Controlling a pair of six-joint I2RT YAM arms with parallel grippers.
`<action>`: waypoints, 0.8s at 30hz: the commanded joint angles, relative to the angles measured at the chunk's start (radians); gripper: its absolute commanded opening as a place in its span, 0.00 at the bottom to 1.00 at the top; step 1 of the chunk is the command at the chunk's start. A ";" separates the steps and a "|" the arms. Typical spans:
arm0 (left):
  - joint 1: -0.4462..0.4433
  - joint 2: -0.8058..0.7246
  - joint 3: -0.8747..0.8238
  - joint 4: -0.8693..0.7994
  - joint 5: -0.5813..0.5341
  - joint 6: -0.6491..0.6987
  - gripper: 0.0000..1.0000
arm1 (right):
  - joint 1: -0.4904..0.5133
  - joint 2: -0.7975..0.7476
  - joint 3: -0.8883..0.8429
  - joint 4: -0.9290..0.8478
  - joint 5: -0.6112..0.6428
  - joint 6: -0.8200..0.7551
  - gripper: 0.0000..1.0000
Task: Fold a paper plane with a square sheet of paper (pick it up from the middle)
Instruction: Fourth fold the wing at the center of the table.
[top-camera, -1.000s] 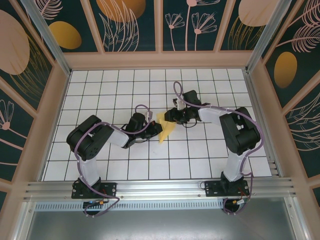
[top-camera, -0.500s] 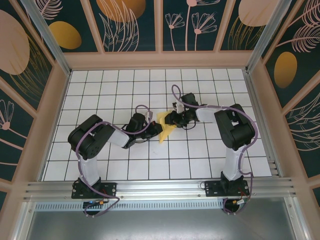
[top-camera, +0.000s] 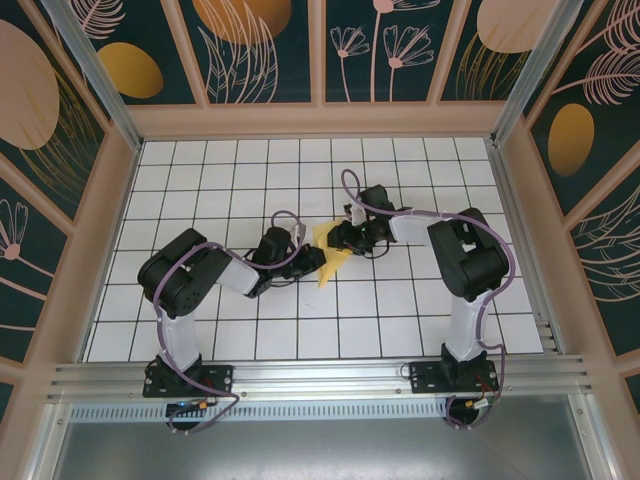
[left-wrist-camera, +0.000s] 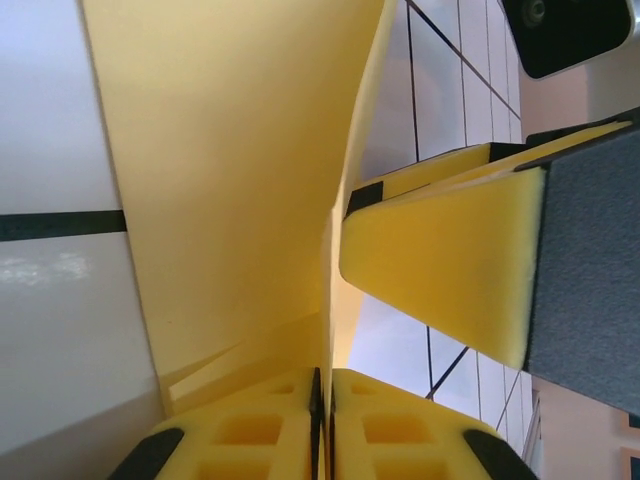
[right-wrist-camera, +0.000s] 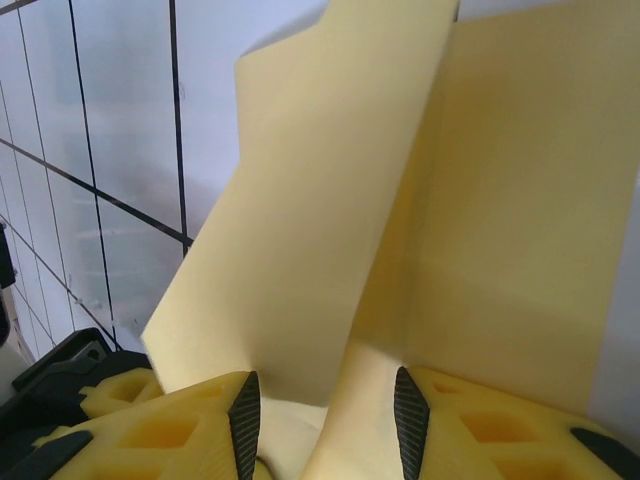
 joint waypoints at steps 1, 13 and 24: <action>0.002 0.020 0.013 -0.001 0.017 0.027 0.09 | 0.017 0.026 0.000 -0.028 0.045 0.005 0.43; 0.008 0.019 -0.037 0.155 0.052 -0.029 0.00 | -0.001 -0.054 -0.026 0.016 -0.064 -0.072 0.42; 0.010 0.032 -0.068 0.196 0.038 -0.064 0.00 | 0.001 -0.003 -0.020 -0.019 -0.017 -0.096 0.39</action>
